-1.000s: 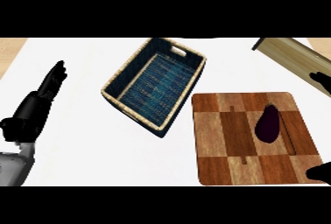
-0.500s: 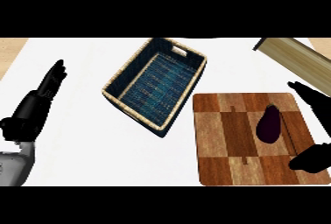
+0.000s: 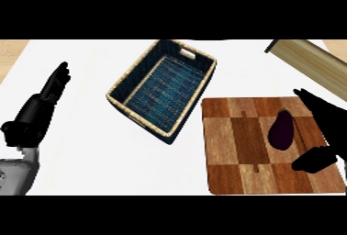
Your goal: Pick the eggplant from the cutting board and place it in the basket
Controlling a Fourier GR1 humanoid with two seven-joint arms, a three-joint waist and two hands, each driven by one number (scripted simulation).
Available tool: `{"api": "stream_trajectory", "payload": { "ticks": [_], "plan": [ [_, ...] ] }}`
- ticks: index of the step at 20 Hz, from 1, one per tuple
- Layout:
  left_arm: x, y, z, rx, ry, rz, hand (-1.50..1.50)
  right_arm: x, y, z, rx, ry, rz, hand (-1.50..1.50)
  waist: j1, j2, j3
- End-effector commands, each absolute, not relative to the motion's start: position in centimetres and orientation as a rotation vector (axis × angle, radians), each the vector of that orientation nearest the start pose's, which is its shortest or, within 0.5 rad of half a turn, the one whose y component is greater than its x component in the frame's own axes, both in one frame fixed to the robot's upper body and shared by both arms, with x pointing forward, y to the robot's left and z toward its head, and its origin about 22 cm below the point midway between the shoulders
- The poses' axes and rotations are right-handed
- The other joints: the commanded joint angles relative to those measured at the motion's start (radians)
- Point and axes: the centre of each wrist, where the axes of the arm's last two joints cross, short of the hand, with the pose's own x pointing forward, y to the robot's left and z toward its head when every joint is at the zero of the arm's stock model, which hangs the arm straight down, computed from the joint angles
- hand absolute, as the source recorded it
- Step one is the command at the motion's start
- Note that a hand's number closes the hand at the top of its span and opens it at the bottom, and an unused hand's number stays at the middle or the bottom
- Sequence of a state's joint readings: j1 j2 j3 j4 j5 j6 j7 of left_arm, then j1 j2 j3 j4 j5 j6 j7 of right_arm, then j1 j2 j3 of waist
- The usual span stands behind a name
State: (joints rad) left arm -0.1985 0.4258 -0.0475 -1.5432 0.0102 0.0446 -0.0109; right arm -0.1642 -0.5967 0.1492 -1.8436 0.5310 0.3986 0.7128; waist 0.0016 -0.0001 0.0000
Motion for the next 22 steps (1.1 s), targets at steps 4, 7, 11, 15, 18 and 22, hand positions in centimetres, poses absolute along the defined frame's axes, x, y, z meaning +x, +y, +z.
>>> {"api": "stream_trajectory", "payload": {
  "ticks": [4,7,11,15,18,22],
  "plan": [
    [29.3,28.0,6.7,0.299,-1.722,-0.38,0.0,26.4,-27.7,10.8,-0.946,-1.0,0.982,-1.5,-0.002,0.001,0.0],
    [29.1,29.7,5.9,0.305,-1.725,-0.377,0.0,25.7,-28.4,12.3,-0.954,-1.002,0.974,-1.5,-0.003,0.0,0.0],
    [29.0,29.2,6.2,0.302,-1.732,-0.39,0.0,27.1,-28.1,9.5,-0.918,-0.996,0.969,-1.5,-0.001,0.0,0.0],
    [29.4,28.5,6.4,0.311,-1.729,-0.376,0.0,24.9,-29.6,8.7,-0.917,-1.011,0.962,-1.5,-0.007,-0.001,0.0],
    [29.0,29.0,7.1,0.298,-1.724,-0.387,0.0,26.6,-28.1,8.2,-0.927,-1.007,0.974,-1.5,-0.002,0.0,0.0],
    [28.6,31.2,8.4,0.281,-1.728,-0.373,0.0,27.8,-28.0,8.0,-0.91,-0.981,0.943,-1.5,0.0,0.0,0.0]
  ]
}}
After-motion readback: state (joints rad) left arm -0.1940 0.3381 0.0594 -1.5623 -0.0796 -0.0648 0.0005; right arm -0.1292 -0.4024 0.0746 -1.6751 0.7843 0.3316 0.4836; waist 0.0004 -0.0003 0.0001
